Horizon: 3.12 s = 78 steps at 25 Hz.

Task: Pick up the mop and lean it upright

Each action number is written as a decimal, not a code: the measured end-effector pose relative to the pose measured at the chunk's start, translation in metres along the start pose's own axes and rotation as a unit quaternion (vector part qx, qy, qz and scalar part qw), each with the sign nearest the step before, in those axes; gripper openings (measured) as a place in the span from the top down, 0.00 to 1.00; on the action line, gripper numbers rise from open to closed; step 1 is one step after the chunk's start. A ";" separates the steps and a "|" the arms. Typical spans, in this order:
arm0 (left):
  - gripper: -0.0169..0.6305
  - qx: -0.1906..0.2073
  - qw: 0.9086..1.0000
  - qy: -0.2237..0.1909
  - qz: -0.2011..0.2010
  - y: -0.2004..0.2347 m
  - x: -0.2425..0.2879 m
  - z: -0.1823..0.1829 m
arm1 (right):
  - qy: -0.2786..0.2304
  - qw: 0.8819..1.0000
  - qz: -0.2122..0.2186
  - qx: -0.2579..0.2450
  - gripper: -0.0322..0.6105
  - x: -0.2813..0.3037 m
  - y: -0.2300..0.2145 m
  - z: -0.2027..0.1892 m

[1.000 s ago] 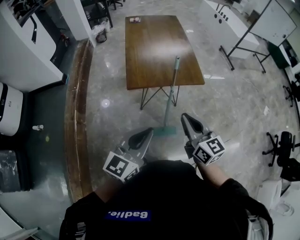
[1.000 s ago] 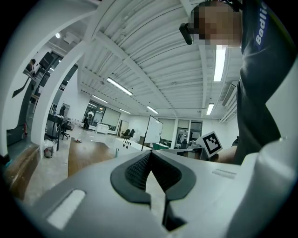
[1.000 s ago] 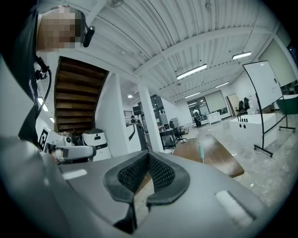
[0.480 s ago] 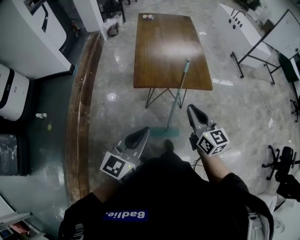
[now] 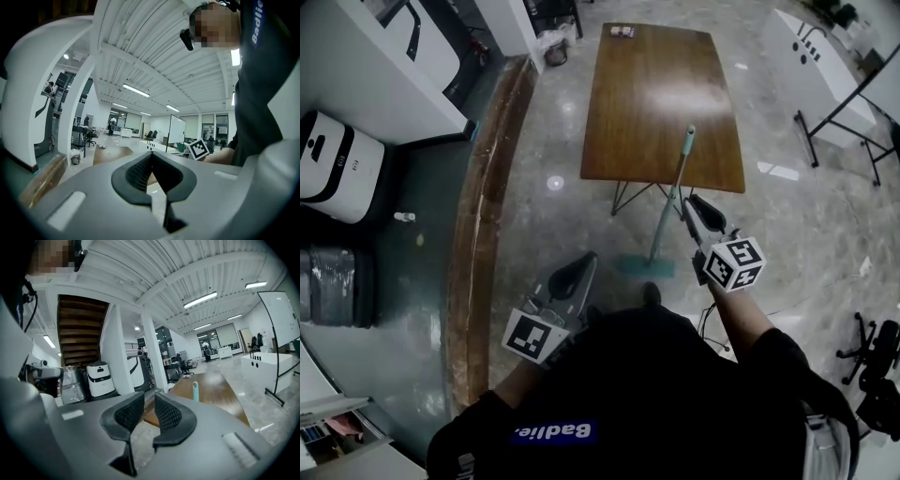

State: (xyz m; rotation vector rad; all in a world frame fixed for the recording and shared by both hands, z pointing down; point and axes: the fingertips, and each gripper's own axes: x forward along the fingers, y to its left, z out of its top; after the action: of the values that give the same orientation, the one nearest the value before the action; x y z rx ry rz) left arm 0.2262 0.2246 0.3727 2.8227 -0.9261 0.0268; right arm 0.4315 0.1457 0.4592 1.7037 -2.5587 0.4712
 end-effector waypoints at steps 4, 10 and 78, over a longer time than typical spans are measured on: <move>0.94 0.002 1.000 0.008 0.023 0.001 0.014 -0.002 | 0.029 1.000 0.003 0.003 0.81 0.014 -0.031 -0.018; 0.94 0.005 0.998 0.015 0.057 0.006 0.027 -0.004 | 0.081 0.997 0.002 0.008 0.73 0.041 -0.076 -0.051; 0.94 -0.016 0.989 -0.004 0.146 0.042 -0.042 -0.007 | 0.198 0.980 -0.022 0.008 0.84 0.107 -0.093 -0.151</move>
State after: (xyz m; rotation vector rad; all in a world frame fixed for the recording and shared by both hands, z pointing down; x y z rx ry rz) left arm 0.1680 0.2166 0.3829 2.6355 -1.3194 0.0377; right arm 0.4516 0.0568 0.6450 1.4850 -2.2348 0.7461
